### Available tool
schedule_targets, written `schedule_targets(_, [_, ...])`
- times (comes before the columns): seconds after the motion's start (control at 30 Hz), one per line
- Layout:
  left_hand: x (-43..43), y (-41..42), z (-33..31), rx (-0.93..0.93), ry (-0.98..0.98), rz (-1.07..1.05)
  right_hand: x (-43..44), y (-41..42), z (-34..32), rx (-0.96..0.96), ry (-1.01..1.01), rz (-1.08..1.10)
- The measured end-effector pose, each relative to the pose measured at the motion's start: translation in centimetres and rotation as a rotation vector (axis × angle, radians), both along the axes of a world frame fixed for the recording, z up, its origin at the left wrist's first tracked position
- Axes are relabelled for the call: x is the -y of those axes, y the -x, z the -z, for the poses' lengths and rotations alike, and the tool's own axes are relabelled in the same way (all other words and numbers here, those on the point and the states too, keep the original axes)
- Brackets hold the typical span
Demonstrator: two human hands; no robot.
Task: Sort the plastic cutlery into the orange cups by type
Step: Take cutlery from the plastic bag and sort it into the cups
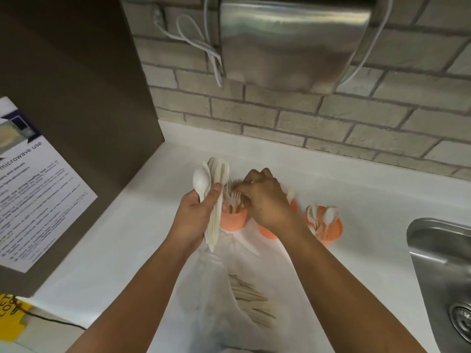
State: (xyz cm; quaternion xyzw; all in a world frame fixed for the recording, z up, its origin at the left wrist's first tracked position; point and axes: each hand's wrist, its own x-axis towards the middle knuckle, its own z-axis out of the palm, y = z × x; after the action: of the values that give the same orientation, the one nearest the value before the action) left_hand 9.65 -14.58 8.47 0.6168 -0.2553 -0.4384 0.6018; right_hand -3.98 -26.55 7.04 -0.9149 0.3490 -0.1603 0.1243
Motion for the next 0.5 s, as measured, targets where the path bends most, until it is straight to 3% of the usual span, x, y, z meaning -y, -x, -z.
schedule_targets(0.1, [-0.1,0.4,-0.3,0.064,0.001,0.037,-1.0,0.3,-1.6,0.389,-0.103,0.140])
schedule_targets(0.2, [0.1,0.8,-0.4,0.131,-0.003,0.070,-1.3,0.2,-4.6,0.736,-0.604,0.247])
schedule_targets(0.27, [0.3,1.1,-0.5,0.152,-0.007,0.083,-1.1,0.3,-5.3,0.732,-0.704,0.212])
schedule_targets(0.5, [0.7,1.4,-0.6,0.191,-0.002,0.074,-0.5,1.0,-5.0,0.844,-0.606,0.281])
